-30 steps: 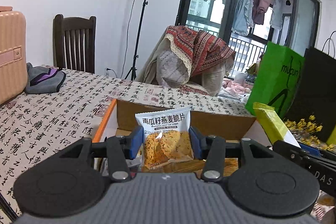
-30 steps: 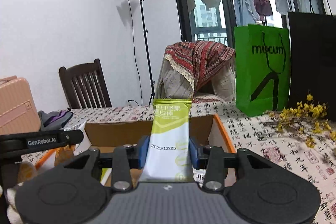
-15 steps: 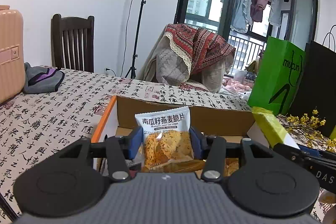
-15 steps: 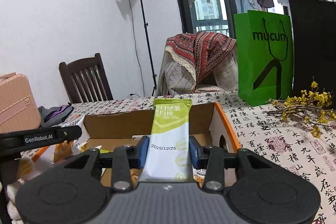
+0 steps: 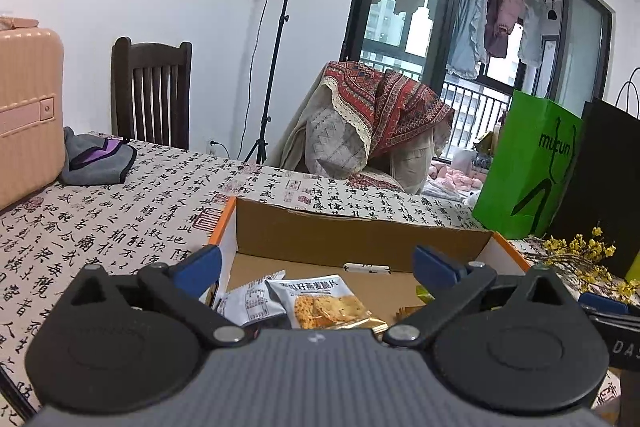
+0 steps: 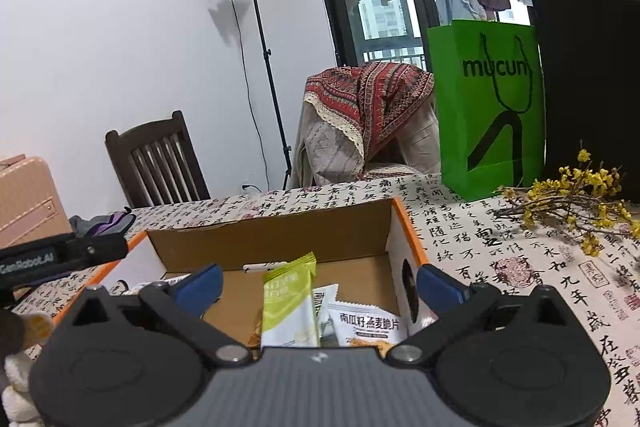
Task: Organize snacks
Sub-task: 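Lower both packets into the box and open both grippers, then withdraw both tools from the box toward the packets on the table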
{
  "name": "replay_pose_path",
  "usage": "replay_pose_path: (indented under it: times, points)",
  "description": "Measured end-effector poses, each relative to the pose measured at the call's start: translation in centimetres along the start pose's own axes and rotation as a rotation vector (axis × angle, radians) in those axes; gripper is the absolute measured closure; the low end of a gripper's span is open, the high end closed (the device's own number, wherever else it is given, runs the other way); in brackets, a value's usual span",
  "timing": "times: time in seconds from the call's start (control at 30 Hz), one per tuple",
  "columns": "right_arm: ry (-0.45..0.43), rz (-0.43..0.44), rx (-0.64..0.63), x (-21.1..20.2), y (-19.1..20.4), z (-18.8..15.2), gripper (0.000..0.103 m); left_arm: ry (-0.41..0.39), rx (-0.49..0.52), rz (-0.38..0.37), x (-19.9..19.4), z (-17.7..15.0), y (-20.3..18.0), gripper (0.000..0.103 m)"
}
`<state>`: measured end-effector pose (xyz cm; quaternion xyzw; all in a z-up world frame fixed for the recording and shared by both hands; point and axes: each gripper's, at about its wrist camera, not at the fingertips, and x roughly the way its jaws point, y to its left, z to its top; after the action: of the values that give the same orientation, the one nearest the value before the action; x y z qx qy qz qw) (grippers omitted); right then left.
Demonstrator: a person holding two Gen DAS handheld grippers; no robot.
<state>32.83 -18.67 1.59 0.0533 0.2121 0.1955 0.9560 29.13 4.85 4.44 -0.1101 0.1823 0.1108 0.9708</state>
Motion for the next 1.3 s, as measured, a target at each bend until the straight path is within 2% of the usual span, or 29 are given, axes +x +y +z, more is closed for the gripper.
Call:
replay_pose_path:
  times: [0.23,0.57,1.0,1.3]
  points:
    - [-0.007,-0.015,-0.007,-1.1,0.3,0.7,0.0,-0.006,-0.002,-0.013,-1.6,0.6,-0.3,0.0]
    - [-0.025,-0.031,-0.044,-6.8,1.1,1.2,0.0,-0.021,0.019,-0.058,-6.7,0.9,0.1,0.0]
    - [-0.014,-0.024,-0.037,-14.7,0.5,-2.7,0.0,0.008,0.043,-0.098,-12.8,-2.6,2.4,0.0]
    - [0.019,-0.044,-0.068,-17.7,1.6,-5.6,0.0,0.03,0.045,-0.106,-14.9,-4.8,4.1,0.0]
